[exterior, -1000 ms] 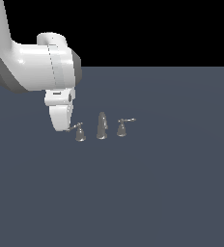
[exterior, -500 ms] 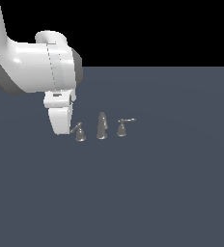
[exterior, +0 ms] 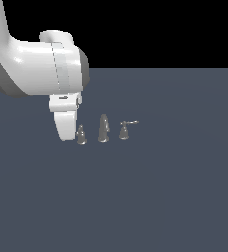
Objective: Turn on the faucet by rotating a designated handle.
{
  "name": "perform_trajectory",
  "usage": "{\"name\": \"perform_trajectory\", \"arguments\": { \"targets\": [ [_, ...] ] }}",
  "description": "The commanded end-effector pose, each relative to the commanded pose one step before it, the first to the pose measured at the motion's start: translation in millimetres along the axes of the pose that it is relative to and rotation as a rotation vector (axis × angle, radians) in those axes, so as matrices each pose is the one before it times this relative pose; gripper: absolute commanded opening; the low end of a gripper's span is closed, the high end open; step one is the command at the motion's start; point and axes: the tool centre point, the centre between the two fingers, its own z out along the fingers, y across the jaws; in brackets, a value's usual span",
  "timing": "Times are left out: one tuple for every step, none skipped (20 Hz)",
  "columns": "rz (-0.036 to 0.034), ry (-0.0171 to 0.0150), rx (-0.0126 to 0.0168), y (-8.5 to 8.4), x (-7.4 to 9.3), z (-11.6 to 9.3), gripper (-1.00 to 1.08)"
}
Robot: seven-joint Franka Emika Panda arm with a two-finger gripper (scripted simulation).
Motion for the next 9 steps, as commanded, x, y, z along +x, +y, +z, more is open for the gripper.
{"name": "perform_trajectory", "arguments": {
  "targets": [
    [0.00891,0.00270,-0.00092,-1.75,14.14,-0.14,-1.00],
    [0.00326,0.00106,-0.00041,-1.14,7.31,-0.06,-1.00],
    [0.00326,0.00106,-0.00041,-1.15,7.29,-0.06,-1.00],
    [0.00326,0.00106,-0.00041,-1.15,7.27,-0.06,-1.00],
    [0.00323,0.00105,-0.00040,-1.15,7.23,-0.06,-1.00],
    [0.00323,0.00105,-0.00040,-1.16,7.21,-0.06,-1.00],
    [0.00323,0.00105,-0.00039,-1.17,7.18,-0.06,-1.00],
    [0.00320,0.00104,-0.00038,-1.19,7.12,-0.07,-1.00],
    [0.00000,0.00000,0.00000,0.00,0.00,0.00,-1.00]
  ]
}}
